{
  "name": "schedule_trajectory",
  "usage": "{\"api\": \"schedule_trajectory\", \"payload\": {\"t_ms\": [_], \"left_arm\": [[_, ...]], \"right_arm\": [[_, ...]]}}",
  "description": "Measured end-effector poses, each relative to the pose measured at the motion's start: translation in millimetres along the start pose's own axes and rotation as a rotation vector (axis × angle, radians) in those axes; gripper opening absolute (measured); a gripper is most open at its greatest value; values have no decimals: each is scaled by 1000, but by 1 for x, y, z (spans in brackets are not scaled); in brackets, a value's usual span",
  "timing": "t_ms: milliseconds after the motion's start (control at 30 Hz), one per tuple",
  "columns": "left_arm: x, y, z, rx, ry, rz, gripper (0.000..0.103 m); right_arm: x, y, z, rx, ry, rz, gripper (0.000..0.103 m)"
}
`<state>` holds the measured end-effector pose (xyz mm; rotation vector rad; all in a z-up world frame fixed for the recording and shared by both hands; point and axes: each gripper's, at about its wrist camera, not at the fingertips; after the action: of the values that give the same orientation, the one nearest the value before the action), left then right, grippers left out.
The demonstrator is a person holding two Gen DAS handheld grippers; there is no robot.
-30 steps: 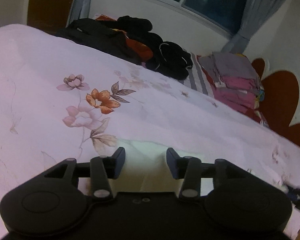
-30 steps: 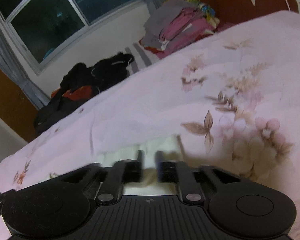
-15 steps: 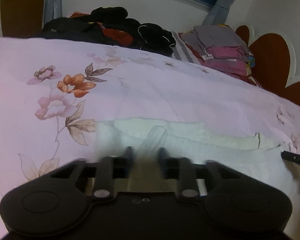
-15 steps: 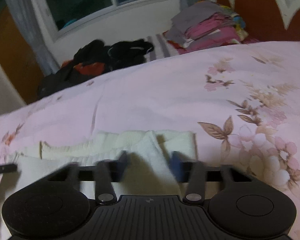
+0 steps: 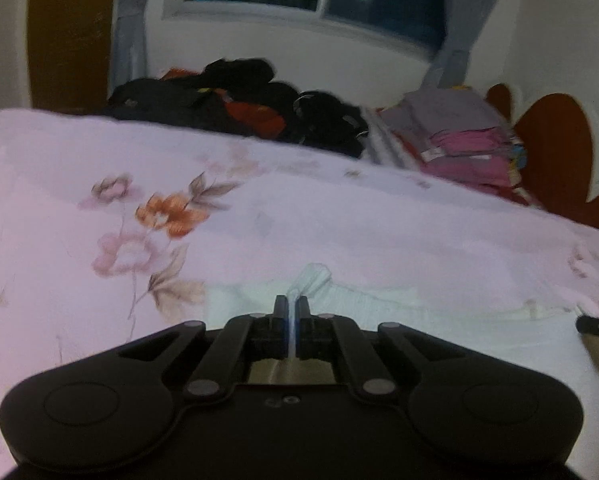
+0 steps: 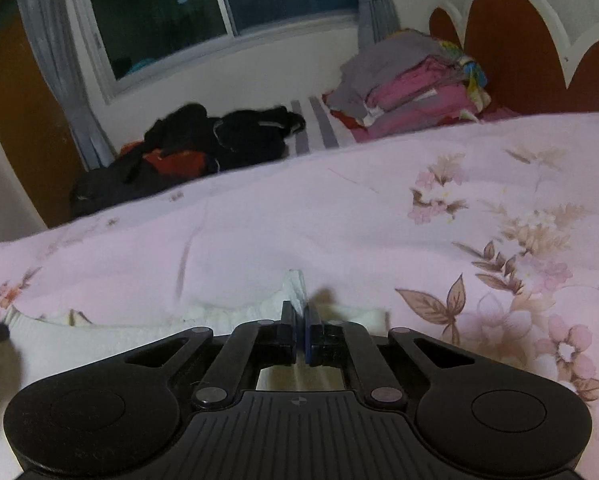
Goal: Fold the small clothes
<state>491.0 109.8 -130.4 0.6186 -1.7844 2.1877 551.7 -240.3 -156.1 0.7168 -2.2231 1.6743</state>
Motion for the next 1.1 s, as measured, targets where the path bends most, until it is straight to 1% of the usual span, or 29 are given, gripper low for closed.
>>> {"api": "schedule_trajectory", "payload": {"t_ms": [67, 133, 167, 200, 233, 267, 300, 333, 367, 433, 500, 567, 633, 700, 733, 800, 867, 967, 1100], "left_arm": [[-6, 6, 0, -8, -12, -21, 4], [-6, 8, 4, -49, -18, -18, 8], [-5, 8, 4, -54, -12, -21, 10], [-4, 7, 3, -58, -11, -24, 18], [-2, 6, 2, -63, -17, -20, 25], [1, 5, 0, -58, -18, -15, 27], [5, 4, -3, -47, -19, -15, 32], [9, 3, -5, -38, -22, -13, 36], [15, 2, -6, -30, -22, -5, 37], [28, 1, -5, -40, -14, 11, 37], [41, 1, 1, -53, 10, 16, 38], [53, 4, 11, -60, 45, 16, 42], [62, 9, 25, -70, 88, 5, 47], [66, 18, 39, -94, 123, -13, 48], [67, 24, 45, -106, 132, -24, 48], [66, 36, 49, -111, 128, -49, 48], [66, 45, 46, -113, 107, -58, 48], [68, 49, 43, -149, 106, -60, 47], [65, 48, 42, -157, 105, -76, 48]], "right_arm": [[-4, 3, 1, 5, 17, 10, 3], [-4, 4, 0, 16, 23, 11, 4], [-3, 3, 0, 17, 25, 7, 5], [-1, 1, 0, 18, 26, 8, 17], [3, -1, 0, 21, 36, 14, 34], [7, -2, 0, 21, 43, 27, 43], [13, -4, 0, 19, 48, 46, 51], [19, -6, 0, 18, 42, 60, 51], [25, -6, -2, 20, 30, 62, 51], [35, -6, -10, 31, 1, 61, 51], [46, -1, -22, 57, -25, 65, 51], [53, 6, -37, 86, -57, 56, 51], [58, 14, -52, 96, -95, 44, 51], [62, 23, -69, 118, -135, 32, 51], [63, 28, -77, 131, -152, 27, 51], [65, 39, -90, 159, -178, 9, 51], [65, 51, -97, 203, -182, -4, 51], [59, 69, -93, 272, -144, -20, 51], [59, 68, -89, 247, -127, -9, 51]]}}
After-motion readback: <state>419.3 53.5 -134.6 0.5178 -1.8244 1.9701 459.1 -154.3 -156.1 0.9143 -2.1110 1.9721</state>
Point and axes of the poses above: each gripper's, at about its wrist camera, not at the fingertips, and x roughly against the way its jaws point, z to its right, y to its underside, and after that the axes turned 15 degrees about z, right-handed
